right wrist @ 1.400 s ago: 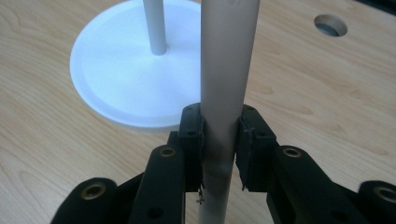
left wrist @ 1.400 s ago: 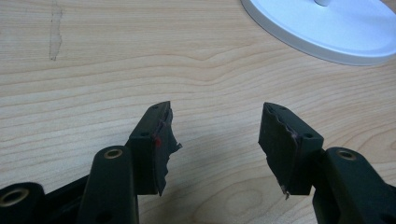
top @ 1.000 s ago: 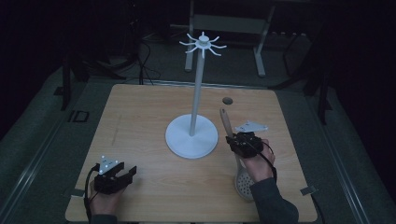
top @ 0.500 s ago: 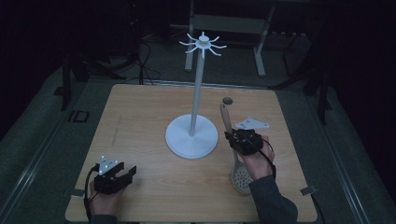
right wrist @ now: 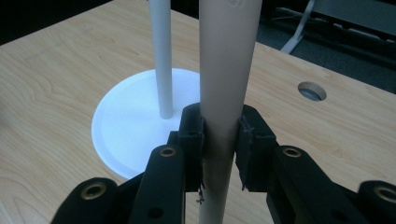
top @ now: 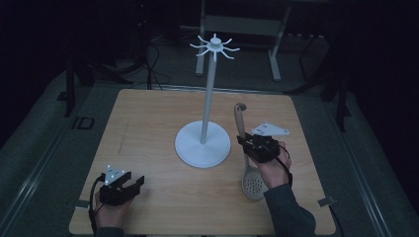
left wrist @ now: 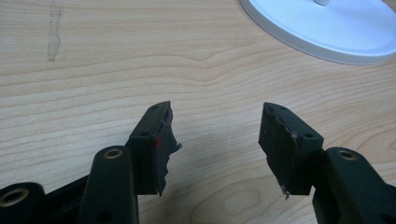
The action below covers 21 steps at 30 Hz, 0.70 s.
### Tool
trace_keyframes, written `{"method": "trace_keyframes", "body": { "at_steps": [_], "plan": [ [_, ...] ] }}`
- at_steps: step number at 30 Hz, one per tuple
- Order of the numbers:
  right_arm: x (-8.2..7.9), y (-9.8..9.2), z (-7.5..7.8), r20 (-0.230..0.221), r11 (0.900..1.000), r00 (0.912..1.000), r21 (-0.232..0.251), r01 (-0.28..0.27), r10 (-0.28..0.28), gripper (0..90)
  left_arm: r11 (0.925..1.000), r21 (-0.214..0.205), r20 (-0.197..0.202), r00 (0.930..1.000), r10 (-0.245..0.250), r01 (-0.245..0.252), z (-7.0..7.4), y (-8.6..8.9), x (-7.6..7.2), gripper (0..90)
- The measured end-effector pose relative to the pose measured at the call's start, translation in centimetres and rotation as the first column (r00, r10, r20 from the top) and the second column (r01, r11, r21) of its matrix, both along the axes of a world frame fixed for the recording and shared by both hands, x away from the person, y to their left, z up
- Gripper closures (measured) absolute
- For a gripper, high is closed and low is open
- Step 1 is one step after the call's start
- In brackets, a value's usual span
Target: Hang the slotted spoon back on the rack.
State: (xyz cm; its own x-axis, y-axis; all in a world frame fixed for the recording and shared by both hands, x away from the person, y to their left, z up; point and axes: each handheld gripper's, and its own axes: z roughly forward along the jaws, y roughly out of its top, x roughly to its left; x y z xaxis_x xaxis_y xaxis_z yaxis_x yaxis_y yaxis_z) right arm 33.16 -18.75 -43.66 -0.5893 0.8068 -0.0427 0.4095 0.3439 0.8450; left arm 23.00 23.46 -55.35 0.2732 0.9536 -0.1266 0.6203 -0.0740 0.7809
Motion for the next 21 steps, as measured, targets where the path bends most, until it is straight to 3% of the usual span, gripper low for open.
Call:
{"method": "trace_keyframes", "body": {
  "at_steps": [21],
  "plan": [
    [-0.3,-0.2,1.2,0.099,0.9979,0.9950,0.065,0.007,-0.014,73.8,1.0000,0.000,0.002,1.0000,-0.002,0.002,0.0,0.0,0.0,44.7]
  ]
}}
